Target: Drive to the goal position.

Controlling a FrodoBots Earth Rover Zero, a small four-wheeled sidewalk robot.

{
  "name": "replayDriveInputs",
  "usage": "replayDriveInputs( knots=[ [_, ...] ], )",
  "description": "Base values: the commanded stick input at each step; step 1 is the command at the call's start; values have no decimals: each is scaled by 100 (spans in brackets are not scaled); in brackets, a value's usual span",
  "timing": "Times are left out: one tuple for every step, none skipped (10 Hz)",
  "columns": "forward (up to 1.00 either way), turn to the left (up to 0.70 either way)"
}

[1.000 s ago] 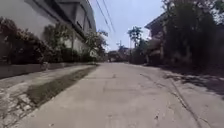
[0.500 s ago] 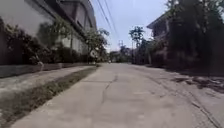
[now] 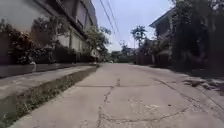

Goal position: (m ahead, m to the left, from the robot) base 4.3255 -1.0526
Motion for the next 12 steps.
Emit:
replayDriveInputs(
  knots=[
    [100, 0],
    [100, 0],
    [100, 0],
    [100, 0],
    [100, 0],
    [100, 0],
    [100, 0],
    [100, 0],
    [100, 0],
    [100, 0],
    [100, 0],
    [100, -28]
  ],
)
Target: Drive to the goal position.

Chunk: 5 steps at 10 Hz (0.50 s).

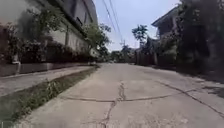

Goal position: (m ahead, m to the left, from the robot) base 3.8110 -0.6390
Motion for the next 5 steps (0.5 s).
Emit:
replayDriveInputs(
  knots=[
    [100, -40],
    [100, -40],
    [100, -40],
    [100, -40],
    [100, -24]
  ],
)
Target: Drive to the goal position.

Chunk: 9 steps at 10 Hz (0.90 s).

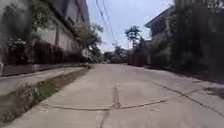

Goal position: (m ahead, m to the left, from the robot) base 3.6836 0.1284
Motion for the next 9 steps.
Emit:
replayDriveInputs(
  knots=[
    [100, 0],
    [100, 0],
    [100, 0],
    [100, 0],
    [100, 0],
    [100, 0],
    [100, 0],
    [100, 0],
    [100, 0]
  ],
)
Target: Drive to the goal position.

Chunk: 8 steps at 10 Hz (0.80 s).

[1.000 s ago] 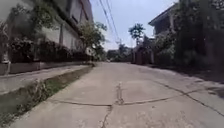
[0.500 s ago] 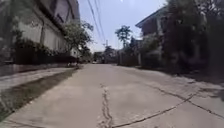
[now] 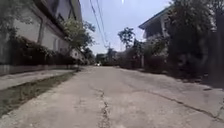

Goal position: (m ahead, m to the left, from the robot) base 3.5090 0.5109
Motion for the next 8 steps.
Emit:
replayDriveInputs(
  knots=[
    [100, 0],
    [100, 0],
    [100, 0],
    [100, 0],
    [100, 10],
    [100, 37],
    [100, 25],
    [100, 7]
  ],
)
